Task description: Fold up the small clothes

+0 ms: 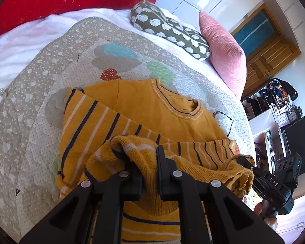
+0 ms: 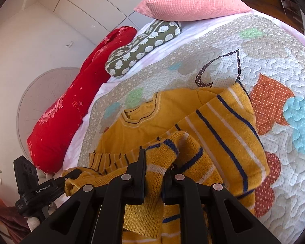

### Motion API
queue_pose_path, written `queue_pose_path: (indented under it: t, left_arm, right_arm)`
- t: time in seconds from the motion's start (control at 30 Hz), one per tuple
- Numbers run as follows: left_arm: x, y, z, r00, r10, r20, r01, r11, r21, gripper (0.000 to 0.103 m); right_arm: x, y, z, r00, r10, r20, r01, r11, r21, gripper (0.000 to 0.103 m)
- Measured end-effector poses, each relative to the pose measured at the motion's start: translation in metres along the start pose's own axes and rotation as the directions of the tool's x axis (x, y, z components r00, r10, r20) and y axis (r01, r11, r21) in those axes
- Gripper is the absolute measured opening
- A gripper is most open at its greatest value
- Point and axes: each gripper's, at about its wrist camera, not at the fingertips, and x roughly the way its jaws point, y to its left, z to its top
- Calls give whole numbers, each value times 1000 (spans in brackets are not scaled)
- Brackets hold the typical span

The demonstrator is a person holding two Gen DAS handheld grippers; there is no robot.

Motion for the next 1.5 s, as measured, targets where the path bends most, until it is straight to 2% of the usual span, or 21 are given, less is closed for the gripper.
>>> queue_pose_path:
  t: [0.13, 0.17, 0.23, 0.3, 0.33, 0.47, 0.6, 0.77, 0.9, 0.93, 0.97, 1.07, 1.13, 1.17, 1.2, 1.23, 1.27, 1.3, 1.33, 1.43, 1.5]
  left_arm:
    - [24, 22, 15, 995, -86, -49, 81, 992, -94, 11]
    - [24, 28, 18, 992, -111, -53, 104, 987, -121, 14]
    - [15, 37, 21, 983, -182, -29, 175, 971, -163, 23]
    - [-2, 39, 21, 978, -207, 13, 207, 966, -156, 40]
    - [-12, 39, 21, 978, -204, 33, 207, 968, -142, 42]
    - [-54, 41, 16, 984, -146, 105, 154, 985, -73, 46]
    - [-100, 57, -20, 976, -13, 218, 31, 996, -81, 57]
    - [-127, 78, -84, 956, 116, 269, -94, 991, -94, 57]
    - [-129, 83, -120, 954, 158, 256, -140, 986, -86, 57]
    - [-129, 82, -127, 956, 157, 247, -143, 987, -76, 57]
    - [-129, 81, -131, 958, 155, 240, -144, 988, -62, 57]
    - [-135, 82, -142, 961, 144, 238, -138, 990, -40, 57]
    - [-142, 89, -148, 962, 134, 238, -128, 991, -41, 57]
    - [-145, 93, -150, 960, 139, 242, -132, 990, -47, 57]
    - [-149, 97, -152, 957, 148, 249, -139, 989, -54, 57]
    - [-151, 101, -152, 953, 159, 257, -149, 987, -59, 57]
    - [-153, 104, -151, 949, 169, 265, -158, 985, -63, 57]
    - [-155, 107, -151, 946, 174, 273, -161, 985, -68, 57]
    - [-156, 110, -151, 947, 170, 274, -155, 985, -75, 57]
    - [-159, 120, -153, 954, 146, 261, -125, 988, -96, 57]
    - [-161, 127, -156, 954, 152, 258, -127, 986, -111, 57]
  right_arm:
    - [39, -16, 23, 999, -41, -36, 43, 998, 55, 18]
    - [49, -22, 27, 998, -27, -53, 31, 995, 90, 20]
    - [66, -34, 33, 996, 13, -84, 0, 987, 161, 33]
    - [76, -41, 37, 995, 31, -90, -12, 979, 202, 39]
    - [79, -42, 39, 996, 28, -88, -9, 978, 209, 40]
    - [85, -34, 47, 995, -15, -98, 32, 984, 173, 43]
    - [82, -12, 53, 990, -100, -97, 107, 992, 70, 43]
    - [45, 29, 46, 975, -216, 42, 219, 973, -78, 43]
    - [30, 78, 26, 944, -300, 139, 321, 933, -162, 43]
    - [28, 89, 22, 928, -332, 172, 358, 920, -159, 43]
    - [24, 97, 18, 904, -366, 221, 402, 904, -148, 44]
    - [16, 116, 12, 794, -475, 380, 550, 827, -115, 72]
    - [21, 117, 16, 752, -515, 412, 607, 784, -128, 73]
    - [25, 118, 17, 770, -507, 386, 597, 786, -159, 69]
    - [29, 122, 16, 814, -465, 348, 550, 809, -207, 51]
    - [35, 129, 11, 855, -422, 302, 500, 824, -267, 43]
    - [45, 140, 2, 890, -385, 244, 450, 827, -337, 42]
    - [58, 151, -6, 928, -337, 161, 373, 831, -413, 32]
    - [74, 160, -14, 948, -309, 78, 308, 828, -468, 14]
    - [121, 175, -34, 941, -331, -64, 246, 804, -541, 11]
    - [148, 182, -42, 922, -378, -82, 265, 773, -577, 11]
